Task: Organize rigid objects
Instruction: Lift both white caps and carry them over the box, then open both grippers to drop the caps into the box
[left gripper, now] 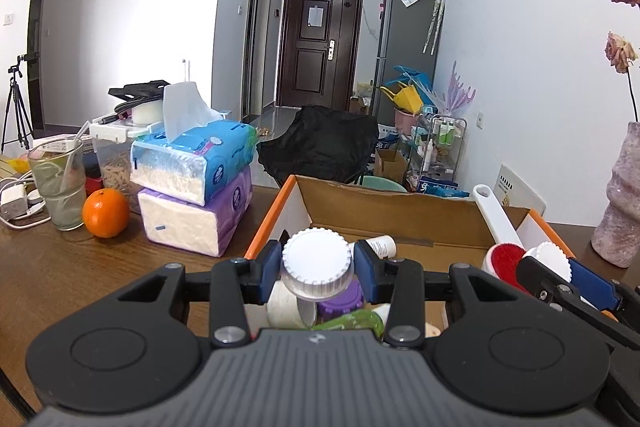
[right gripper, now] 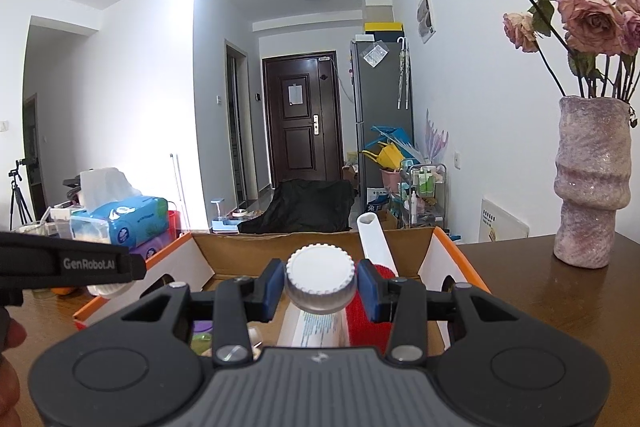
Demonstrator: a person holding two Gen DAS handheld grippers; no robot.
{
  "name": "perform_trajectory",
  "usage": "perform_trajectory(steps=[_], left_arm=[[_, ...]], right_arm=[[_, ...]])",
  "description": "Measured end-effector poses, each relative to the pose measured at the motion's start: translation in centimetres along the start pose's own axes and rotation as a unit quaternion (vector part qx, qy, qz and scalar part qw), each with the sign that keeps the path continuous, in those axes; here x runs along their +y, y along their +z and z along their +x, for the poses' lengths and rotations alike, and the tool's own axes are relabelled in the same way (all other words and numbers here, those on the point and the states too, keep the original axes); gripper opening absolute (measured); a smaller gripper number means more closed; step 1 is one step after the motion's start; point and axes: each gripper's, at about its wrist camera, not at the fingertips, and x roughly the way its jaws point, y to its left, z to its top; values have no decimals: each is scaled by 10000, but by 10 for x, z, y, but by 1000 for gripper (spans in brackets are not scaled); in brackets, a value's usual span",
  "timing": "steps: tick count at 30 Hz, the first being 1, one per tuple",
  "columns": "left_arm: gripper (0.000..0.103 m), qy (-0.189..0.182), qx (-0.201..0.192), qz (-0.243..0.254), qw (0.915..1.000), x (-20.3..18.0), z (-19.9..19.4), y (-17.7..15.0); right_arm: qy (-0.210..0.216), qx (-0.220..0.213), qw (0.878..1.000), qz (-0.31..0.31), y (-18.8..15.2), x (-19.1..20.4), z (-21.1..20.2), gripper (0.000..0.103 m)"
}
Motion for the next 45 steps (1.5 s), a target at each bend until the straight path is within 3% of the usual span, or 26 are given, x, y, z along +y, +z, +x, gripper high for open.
perform_trajectory(steps=[20, 28, 30, 32, 33, 34, 35, 37, 45], left_arm=[[41, -61, -2, 221, 9997, -13, 58, 17], [42, 0, 93, 369, 9993, -15, 68, 14], [46, 22, 56, 434, 9990, -15, 67, 13], [57, 54, 13, 459, 9989, -15, 66, 13], [68, 82, -5, 445, 9990, -14, 65, 13], [75, 105, -24, 437, 9990, -14, 64, 13], [79, 123, -54, 444, 9989, -14, 63, 14], [102, 181, -138, 489, 9985, -13, 59, 14], [103, 340, -272, 422, 9982, -6, 50, 18]], right_arm=[[103, 11, 9999, -132, 9, -4, 44, 39], [150, 232, 9994, -200, 8, -4, 51, 40], [122, 269, 9993, -246, 8, -4, 50, 40], [37, 300, 9991, -291, 9, -5, 50, 61], [-46, 304, 9991, -290, 9, -7, 49, 85], [-147, 255, 9992, -268, 9, -9, 48, 100], [-232, 191, 9993, -230, 9, -10, 46, 102], [-276, 172, 9993, -176, 10, -14, 44, 103], [-270, 245, 9992, -150, 15, -16, 44, 103]])
